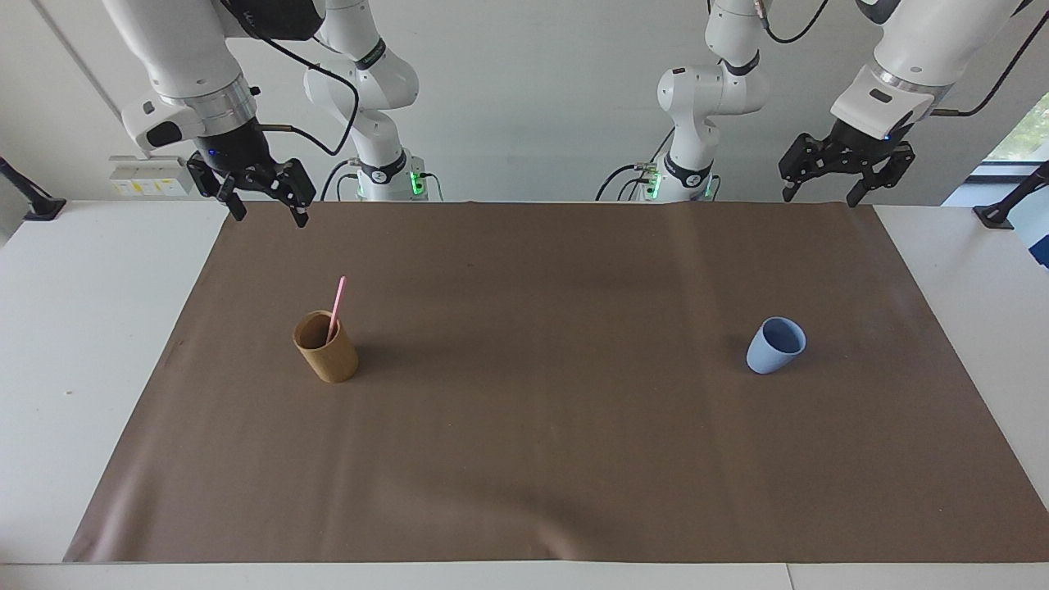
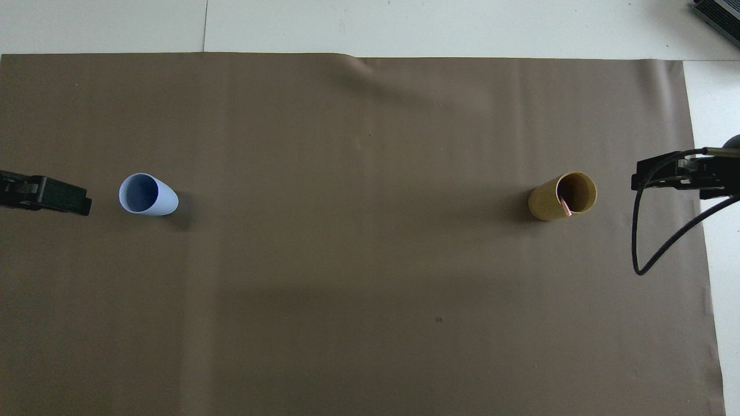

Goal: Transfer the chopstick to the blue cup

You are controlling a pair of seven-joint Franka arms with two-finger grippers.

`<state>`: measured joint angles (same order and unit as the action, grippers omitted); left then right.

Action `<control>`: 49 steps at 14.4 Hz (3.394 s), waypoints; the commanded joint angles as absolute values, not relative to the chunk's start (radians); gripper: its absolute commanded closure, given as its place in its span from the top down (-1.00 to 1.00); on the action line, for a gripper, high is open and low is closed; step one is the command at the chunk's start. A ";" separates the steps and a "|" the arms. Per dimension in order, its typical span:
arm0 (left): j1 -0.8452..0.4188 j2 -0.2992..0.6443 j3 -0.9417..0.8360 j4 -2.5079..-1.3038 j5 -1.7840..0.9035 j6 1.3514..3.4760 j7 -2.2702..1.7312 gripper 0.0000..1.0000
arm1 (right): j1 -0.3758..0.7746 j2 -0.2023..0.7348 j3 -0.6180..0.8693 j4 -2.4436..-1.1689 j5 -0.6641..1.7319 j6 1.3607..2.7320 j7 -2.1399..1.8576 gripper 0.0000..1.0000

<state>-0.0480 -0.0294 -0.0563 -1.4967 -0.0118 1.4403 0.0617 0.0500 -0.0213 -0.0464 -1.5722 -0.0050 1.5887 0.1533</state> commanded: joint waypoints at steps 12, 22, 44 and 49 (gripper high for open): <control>-0.029 -0.055 -0.051 -1.525 0.000 1.456 0.052 1.00 | 0.044 -0.052 -0.046 -1.618 0.015 1.595 0.129 1.00; -0.023 -0.055 -0.052 -1.525 0.000 1.456 0.052 1.00 | 0.044 -0.052 -0.046 -1.620 0.015 1.595 0.130 1.00; -0.037 -0.058 -0.060 -1.520 -0.002 1.459 0.055 1.00 | 0.044 -0.054 -0.046 -1.621 0.015 1.595 0.133 1.00; 0.007 0.004 -0.054 -1.532 -0.002 1.586 0.116 1.00 | 0.044 -0.054 -0.046 -1.621 0.015 1.595 0.133 1.00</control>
